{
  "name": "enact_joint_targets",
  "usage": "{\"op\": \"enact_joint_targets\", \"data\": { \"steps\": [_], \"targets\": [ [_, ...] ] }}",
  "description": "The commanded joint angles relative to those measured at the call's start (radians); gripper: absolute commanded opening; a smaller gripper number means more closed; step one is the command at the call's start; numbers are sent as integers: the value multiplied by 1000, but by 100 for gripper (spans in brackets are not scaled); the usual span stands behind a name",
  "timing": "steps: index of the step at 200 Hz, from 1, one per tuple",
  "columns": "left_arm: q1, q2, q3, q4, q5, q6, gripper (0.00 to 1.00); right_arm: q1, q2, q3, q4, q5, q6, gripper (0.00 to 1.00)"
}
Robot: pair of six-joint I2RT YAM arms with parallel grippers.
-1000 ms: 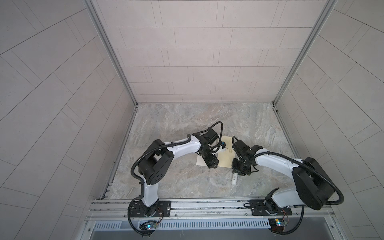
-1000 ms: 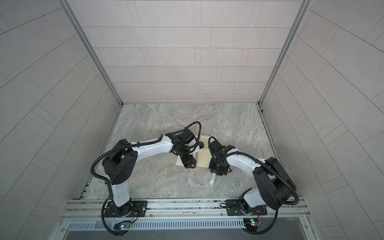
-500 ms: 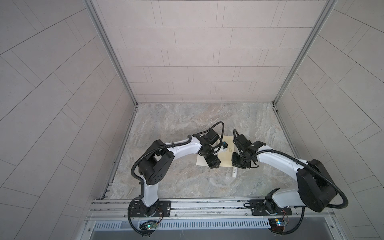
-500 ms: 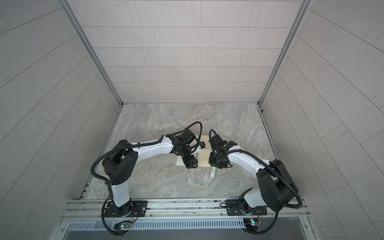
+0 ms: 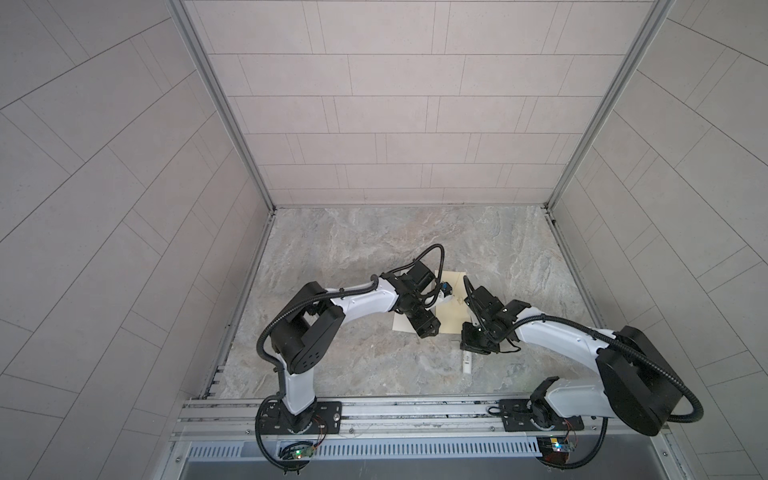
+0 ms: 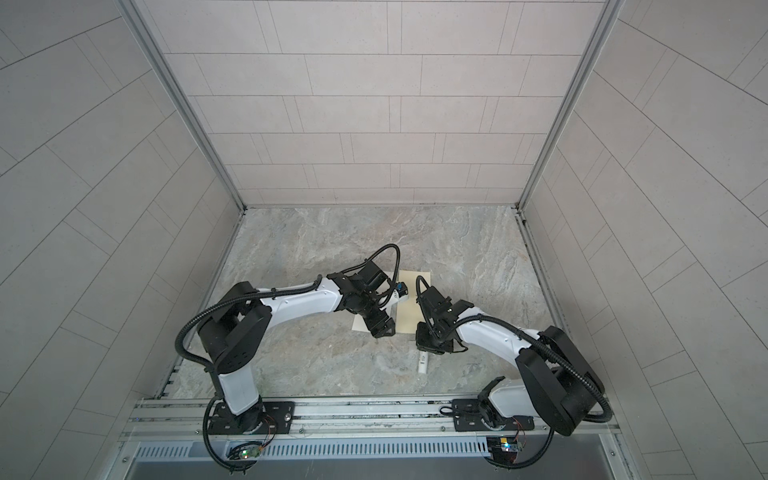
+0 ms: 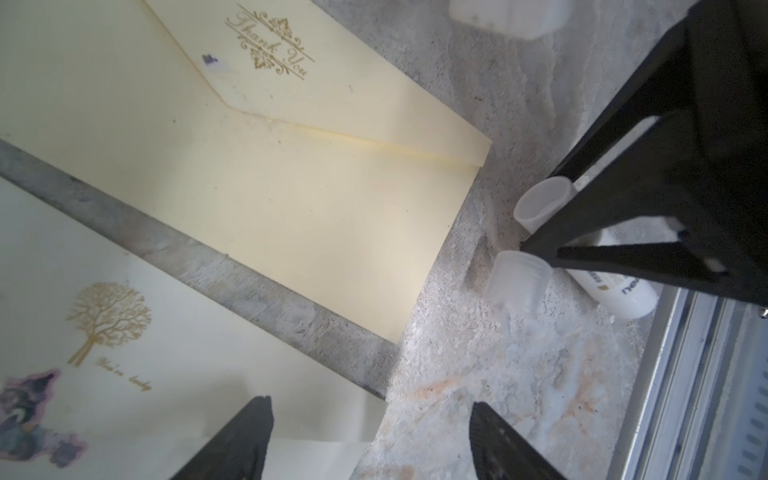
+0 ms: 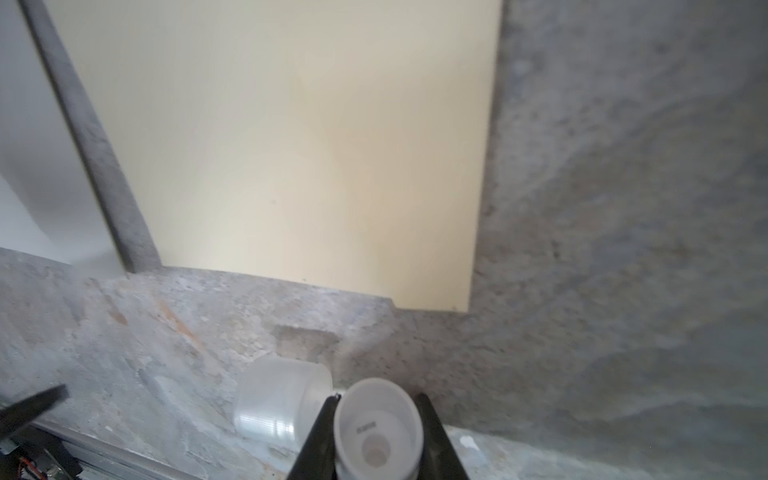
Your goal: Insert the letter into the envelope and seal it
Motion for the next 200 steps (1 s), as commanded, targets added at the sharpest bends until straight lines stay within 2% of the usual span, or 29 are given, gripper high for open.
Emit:
{"op": "enact_joint_targets", "data": {
  "steps": [1,58,94,124,162,182,200],
  "targets": [
    [-1,-18,-3,10,-6,7,81,-7,38,38,44,-17,-41,0],
    [-1,-2,19,-12,7,11,78,-83,180,217,73,-143,-100,0],
    [-1,37,57,-42,30,31,77,-135,235,322,24,-109,-106,0],
    [-17,93,111,-58,49,46,74,-301,199,309,-13,-87,-72,0],
    [-54,137,176,-102,37,88,73,-501,90,284,-143,-48,-154,0],
    [-63,146,187,-101,51,88,73,-555,40,250,-174,-57,-177,0],
    [-71,155,196,-98,73,78,73,-558,7,229,-209,-50,-199,0]
  ]
}}
